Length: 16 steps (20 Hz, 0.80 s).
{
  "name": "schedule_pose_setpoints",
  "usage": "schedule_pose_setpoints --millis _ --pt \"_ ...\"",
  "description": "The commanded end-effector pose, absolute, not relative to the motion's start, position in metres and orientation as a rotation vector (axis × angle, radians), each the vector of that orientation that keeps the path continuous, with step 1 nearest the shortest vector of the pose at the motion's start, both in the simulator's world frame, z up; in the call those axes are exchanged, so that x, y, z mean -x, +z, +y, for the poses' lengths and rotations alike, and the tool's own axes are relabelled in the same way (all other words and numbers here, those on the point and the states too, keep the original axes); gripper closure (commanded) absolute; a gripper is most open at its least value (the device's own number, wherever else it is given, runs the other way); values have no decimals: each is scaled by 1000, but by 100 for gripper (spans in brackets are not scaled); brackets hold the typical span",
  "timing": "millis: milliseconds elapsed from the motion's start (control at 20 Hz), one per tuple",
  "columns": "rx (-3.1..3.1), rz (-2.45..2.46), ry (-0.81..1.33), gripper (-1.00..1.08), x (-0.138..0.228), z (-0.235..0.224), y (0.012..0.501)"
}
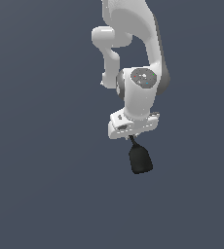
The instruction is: Pick up the object and move it to a goal position.
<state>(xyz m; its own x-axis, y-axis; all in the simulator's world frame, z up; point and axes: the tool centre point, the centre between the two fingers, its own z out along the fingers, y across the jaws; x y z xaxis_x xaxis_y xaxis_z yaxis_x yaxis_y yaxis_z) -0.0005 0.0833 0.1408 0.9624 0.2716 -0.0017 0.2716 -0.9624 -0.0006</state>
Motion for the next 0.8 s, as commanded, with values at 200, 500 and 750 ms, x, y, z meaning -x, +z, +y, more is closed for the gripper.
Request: schedule_pose_setpoints --millis 200,500,750 --pt "3112 -428 0 108 -16 125 196" --pt "3112 -428 0 108 -27 149 226" --pt "3112 -428 0 108 -32 159 238"
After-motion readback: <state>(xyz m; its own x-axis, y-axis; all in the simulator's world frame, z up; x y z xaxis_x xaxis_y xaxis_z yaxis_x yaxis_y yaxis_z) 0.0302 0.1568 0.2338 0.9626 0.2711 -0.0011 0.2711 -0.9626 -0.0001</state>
